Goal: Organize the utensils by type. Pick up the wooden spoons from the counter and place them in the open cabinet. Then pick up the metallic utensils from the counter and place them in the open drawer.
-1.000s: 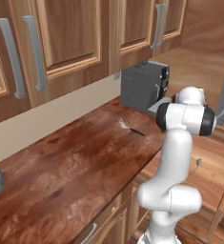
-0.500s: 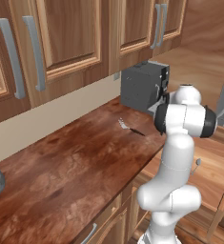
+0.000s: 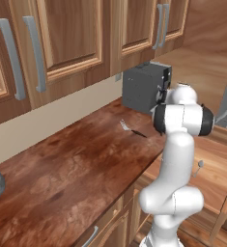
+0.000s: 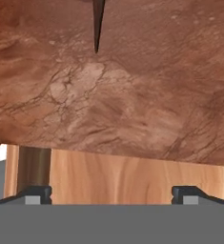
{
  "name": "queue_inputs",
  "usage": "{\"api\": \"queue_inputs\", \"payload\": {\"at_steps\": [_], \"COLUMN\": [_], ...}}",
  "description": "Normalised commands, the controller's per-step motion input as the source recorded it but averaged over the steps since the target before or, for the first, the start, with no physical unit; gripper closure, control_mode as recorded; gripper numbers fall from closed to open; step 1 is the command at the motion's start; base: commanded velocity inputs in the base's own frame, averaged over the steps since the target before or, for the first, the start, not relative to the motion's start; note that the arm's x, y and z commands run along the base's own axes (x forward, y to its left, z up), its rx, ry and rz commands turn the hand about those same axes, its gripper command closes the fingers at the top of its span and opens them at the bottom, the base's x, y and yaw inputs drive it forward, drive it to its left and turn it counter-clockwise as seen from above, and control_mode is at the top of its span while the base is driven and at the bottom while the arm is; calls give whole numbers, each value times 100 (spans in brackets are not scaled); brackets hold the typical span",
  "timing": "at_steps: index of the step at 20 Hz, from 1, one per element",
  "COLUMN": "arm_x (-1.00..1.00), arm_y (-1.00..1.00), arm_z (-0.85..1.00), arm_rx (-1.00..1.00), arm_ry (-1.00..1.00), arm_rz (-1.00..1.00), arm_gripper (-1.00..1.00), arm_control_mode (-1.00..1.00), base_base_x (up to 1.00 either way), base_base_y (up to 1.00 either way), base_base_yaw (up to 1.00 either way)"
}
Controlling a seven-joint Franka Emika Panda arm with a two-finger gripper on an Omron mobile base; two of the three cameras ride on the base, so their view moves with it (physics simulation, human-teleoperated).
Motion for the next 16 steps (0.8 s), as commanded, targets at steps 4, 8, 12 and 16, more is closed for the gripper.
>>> {"api": "queue_inputs", "payload": {"at_steps": [4, 8, 12, 16], "arm_x": [49, 33, 46, 41], "arm_y": [63, 55, 68, 58], "arm_z": [0, -6, -21, -20], "arm_rx": [-6, -6, -1, -3], "arm_ry": [-15, -14, -5, -11], "arm_rz": [0, -2, -10, -10], "arm_gripper": [-100, -100, -100, -100], "arm_control_mode": [-100, -100, -100, -100], "base_base_x": [0, 0, 0, 0], "base_base_y": [0, 0, 0, 0], "base_base_yaw": [0, 0, 0, 0]}}
